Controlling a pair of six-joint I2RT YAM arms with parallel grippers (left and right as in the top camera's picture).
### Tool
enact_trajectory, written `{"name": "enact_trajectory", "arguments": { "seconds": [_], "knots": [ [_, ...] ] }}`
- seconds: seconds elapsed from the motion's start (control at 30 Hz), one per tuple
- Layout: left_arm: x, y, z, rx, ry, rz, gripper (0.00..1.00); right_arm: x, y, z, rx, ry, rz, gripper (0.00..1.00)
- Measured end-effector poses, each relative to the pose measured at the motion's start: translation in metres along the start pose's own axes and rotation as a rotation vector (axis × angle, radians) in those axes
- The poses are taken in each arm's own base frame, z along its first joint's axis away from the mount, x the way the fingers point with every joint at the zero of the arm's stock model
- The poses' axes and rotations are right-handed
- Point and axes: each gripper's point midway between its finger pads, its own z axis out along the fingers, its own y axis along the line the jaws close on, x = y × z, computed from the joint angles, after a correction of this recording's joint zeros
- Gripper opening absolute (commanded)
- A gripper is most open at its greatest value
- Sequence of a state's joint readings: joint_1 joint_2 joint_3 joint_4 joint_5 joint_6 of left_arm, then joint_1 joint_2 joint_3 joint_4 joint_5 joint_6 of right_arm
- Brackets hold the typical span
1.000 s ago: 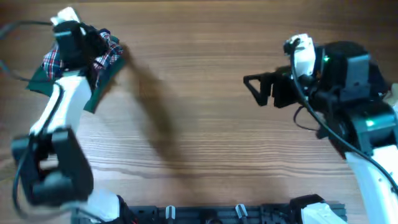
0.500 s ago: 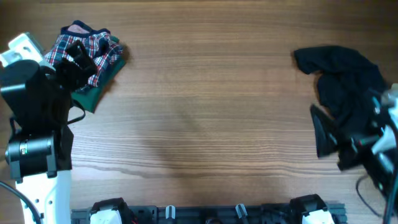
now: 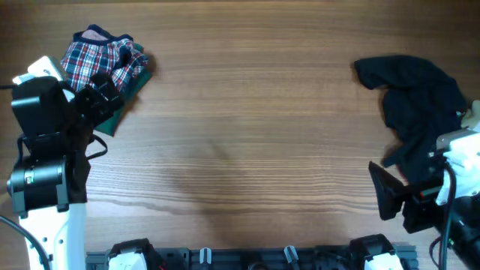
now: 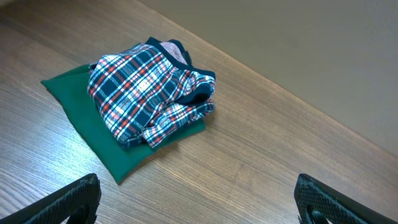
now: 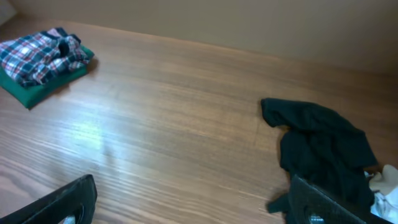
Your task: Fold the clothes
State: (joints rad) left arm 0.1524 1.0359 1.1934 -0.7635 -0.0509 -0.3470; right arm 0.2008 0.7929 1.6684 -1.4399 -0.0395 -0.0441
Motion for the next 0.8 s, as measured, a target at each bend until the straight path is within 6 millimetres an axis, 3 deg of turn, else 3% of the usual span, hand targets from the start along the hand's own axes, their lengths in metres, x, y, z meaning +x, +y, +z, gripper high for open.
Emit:
{"name": "enact_trajectory", "arguments": {
  "seconds": [0.07, 0.13, 0.3, 0.4, 0.47, 0.53, 0.63, 0.8],
  "knots": [
    [0.000, 0.000, 0.000, 0.000, 0.000, 0.000, 1.00, 0.003, 0.000, -0.001, 0.000, 0.005, 0.000, 0.99],
    [0.000, 0.000, 0.000, 0.000, 0.001, 0.000, 1.00, 0.019, -0.004, -0.006, 0.028, 0.001, 0.008, 1.00],
    [0.000, 0.000, 0.000, 0.000, 0.000, 0.000, 1.00, -0.006, -0.018, -0.010, 0.137, -0.400, 0.008, 1.00],
    [0.001, 0.000, 0.000, -0.001, 0.002, 0.000, 1.00, -0.019, -0.017, 0.040, 0.099, -0.565, -0.030, 1.00],
    [0.001, 0.000, 0.000, -0.002, 0.004, 0.000, 1.00, 0.003, -0.008, 0.099, 0.016, -0.591, -0.061, 1.00],
    [0.001, 0.000, 0.000, -0.002, 0.005, 0.000, 1.00, 0.028, -0.001, 0.130, -0.032, -0.633, -0.085, 1.00],
    [0.001, 0.001, 0.000, -0.002, 0.005, 0.000, 1.00, 0.068, 0.003, 0.153, -0.049, -0.641, -0.093, 1.00],
    [0.001, 0.000, 0.000, -0.002, 0.005, 0.000, 1.00, 0.117, -0.001, 0.187, -0.031, -0.593, -0.076, 1.00]
  ]
}}
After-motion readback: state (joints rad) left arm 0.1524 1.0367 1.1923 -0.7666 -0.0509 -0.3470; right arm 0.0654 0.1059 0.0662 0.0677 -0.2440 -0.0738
